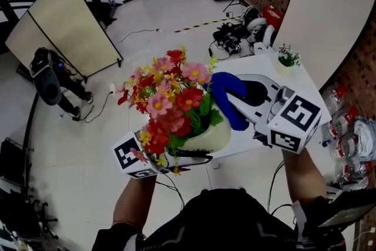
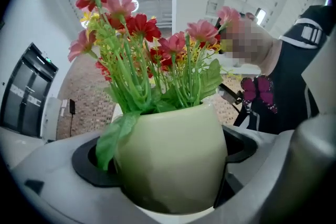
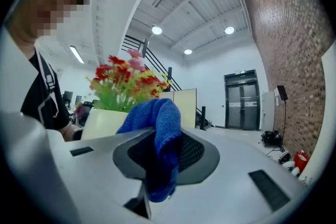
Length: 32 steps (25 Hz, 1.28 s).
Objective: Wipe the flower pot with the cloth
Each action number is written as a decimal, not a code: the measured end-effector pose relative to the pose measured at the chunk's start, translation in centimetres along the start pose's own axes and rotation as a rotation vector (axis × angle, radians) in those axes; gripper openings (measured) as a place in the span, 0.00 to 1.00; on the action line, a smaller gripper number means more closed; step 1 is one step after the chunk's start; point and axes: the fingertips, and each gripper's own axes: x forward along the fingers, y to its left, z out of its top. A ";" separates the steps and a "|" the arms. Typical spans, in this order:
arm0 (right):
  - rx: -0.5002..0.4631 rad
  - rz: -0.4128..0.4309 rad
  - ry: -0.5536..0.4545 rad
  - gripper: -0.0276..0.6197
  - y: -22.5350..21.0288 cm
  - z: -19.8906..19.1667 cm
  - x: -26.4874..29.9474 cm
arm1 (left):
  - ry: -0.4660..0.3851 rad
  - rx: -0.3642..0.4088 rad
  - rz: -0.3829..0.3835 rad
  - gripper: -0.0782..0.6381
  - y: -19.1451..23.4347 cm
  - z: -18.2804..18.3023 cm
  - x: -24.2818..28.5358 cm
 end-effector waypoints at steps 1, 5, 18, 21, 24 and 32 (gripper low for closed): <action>0.013 -0.007 0.001 0.15 -0.4 -0.3 0.4 | 0.003 -0.002 0.002 0.92 0.1 -0.2 -0.1; 0.051 0.035 -0.040 0.15 -0.1 0.1 -0.7 | -0.021 -0.033 0.024 0.92 1.1 -0.6 -0.7; -0.077 0.103 -0.008 0.15 3.2 -0.5 -2.9 | -0.017 0.013 0.026 0.92 1.3 -0.7 -0.5; -0.055 0.098 0.009 0.15 2.3 -0.9 -2.2 | -0.014 0.015 -0.003 0.92 0.2 -0.7 -0.6; -0.032 0.102 0.009 0.15 1.7 -1.2 -2.0 | -0.020 0.019 -0.057 0.92 -1.9 -0.7 0.1; -0.040 0.146 -0.024 0.15 0.8 -0.6 -2.0 | -0.025 0.004 -0.112 0.92 -4.3 -1.6 0.1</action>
